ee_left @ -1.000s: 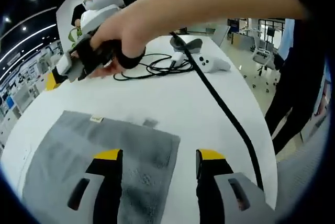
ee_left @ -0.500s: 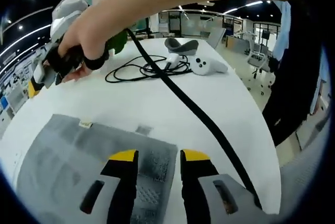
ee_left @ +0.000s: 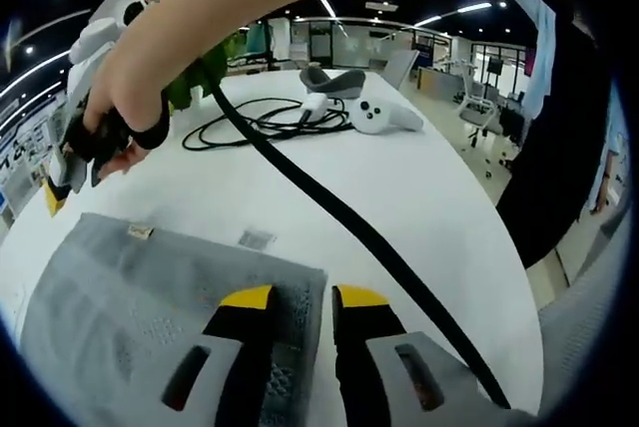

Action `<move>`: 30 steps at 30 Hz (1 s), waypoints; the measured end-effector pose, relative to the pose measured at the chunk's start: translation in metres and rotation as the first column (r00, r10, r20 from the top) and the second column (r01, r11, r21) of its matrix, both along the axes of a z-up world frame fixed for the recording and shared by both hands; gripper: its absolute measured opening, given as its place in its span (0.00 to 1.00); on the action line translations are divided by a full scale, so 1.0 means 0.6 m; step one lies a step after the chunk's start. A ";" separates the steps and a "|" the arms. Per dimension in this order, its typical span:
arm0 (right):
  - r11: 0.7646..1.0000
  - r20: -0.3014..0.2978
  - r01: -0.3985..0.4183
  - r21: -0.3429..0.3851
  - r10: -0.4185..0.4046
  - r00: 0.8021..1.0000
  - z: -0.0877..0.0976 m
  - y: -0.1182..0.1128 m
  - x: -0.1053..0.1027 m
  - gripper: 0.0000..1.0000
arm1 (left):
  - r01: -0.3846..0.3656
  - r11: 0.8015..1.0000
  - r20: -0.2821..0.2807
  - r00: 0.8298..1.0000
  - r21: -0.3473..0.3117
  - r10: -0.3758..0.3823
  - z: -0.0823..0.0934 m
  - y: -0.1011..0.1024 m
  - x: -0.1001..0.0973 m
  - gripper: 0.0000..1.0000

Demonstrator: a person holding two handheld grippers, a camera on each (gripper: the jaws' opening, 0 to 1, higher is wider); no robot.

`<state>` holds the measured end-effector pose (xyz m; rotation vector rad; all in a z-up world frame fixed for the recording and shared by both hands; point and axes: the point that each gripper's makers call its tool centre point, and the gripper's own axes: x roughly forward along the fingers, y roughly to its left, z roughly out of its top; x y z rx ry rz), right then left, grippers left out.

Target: Fold the towel on the table until its edges align and the towel forms a compact rectangular stack.

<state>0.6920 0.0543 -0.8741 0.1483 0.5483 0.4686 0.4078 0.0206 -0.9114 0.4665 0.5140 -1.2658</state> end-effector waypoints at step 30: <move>0.965 0.047 -0.053 -0.257 0.067 0.997 -0.058 -0.004 0.036 0.20 | -0.052 0.998 0.021 0.998 -0.023 0.052 -0.001 0.001 0.021 0.04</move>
